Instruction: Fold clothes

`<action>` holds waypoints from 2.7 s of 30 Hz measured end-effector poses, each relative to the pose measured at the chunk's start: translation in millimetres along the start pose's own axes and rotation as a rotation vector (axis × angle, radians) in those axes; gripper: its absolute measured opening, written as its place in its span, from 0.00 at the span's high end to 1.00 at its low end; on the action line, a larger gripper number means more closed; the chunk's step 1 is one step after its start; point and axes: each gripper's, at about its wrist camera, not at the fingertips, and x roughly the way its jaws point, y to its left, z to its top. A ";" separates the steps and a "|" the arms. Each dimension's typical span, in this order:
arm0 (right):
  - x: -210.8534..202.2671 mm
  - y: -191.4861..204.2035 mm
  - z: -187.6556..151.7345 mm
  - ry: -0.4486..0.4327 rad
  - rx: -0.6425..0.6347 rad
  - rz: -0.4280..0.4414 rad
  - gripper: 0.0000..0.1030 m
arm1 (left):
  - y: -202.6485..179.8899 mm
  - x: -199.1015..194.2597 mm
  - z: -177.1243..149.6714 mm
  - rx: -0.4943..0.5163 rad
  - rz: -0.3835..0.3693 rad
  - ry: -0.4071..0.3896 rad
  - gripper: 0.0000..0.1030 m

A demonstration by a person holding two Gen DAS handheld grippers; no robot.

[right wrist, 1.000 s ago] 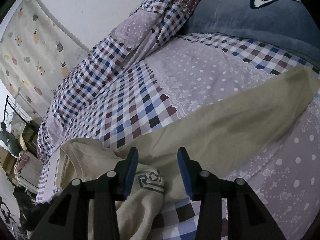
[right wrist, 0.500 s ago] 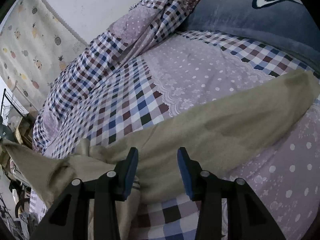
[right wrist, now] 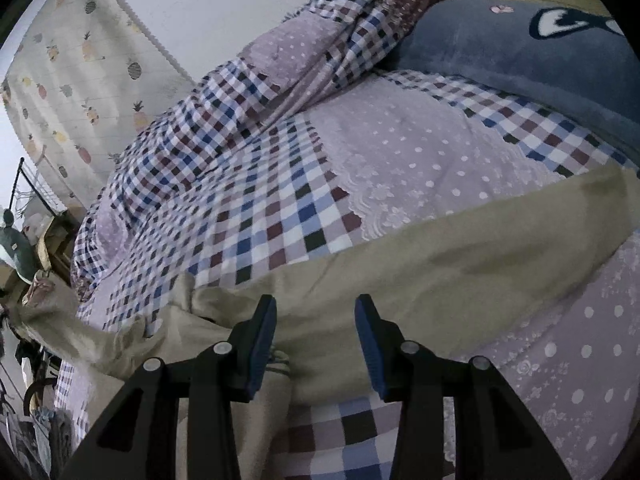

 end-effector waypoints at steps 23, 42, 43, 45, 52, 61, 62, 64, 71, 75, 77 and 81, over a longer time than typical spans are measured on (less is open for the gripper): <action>-112.4 112.5 -54.1 -0.098 -0.383 0.259 0.57 | 18.2 -215.1 -339.3 0.358 -0.475 0.346 0.23; -183.0 59.1 -164.3 -0.068 -0.402 0.253 0.57 | 47.0 -217.0 -489.4 0.555 -0.447 0.650 0.43; -186.9 51.9 -163.6 -0.073 -0.391 0.235 0.57 | 45.9 -218.1 -491.7 0.571 -0.441 0.651 0.47; -195.6 37.6 -162.9 -0.082 -0.370 0.191 0.57 | 44.1 -218.9 -494.4 0.589 -0.431 0.648 0.59; -238.9 -35.1 -151.2 -0.045 -0.227 -0.009 0.57 | 61.8 -225.0 -474.3 0.418 -0.480 0.616 0.96; -223.7 -125.8 -169.4 0.403 -0.217 -0.173 0.57 | 133.9 -243.2 -430.0 0.042 -0.475 0.560 0.96; -221.4 -129.3 -173.4 0.436 -0.219 -0.178 0.57 | 136.5 -244.9 -426.9 0.037 -0.465 0.560 0.96; -219.7 -127.9 -181.9 0.462 -0.239 -0.163 0.57 | 140.4 -248.3 -422.6 0.036 -0.437 0.562 0.96; -217.0 -103.1 -176.9 0.437 -0.305 -0.188 0.57 | 148.8 -251.9 -422.7 0.066 -0.245 0.590 0.96; -217.9 -82.9 -163.7 0.381 -0.317 -0.172 0.57 | 150.4 -239.7 -430.7 0.060 -0.151 0.595 0.93; -216.5 -70.5 -158.8 0.353 -0.322 -0.161 0.57 | 156.3 -239.4 -429.3 0.040 -0.128 0.591 0.93; -214.7 -41.7 -145.0 0.288 -0.321 -0.117 0.57 | 150.7 -241.1 -420.5 0.019 -0.171 0.561 0.76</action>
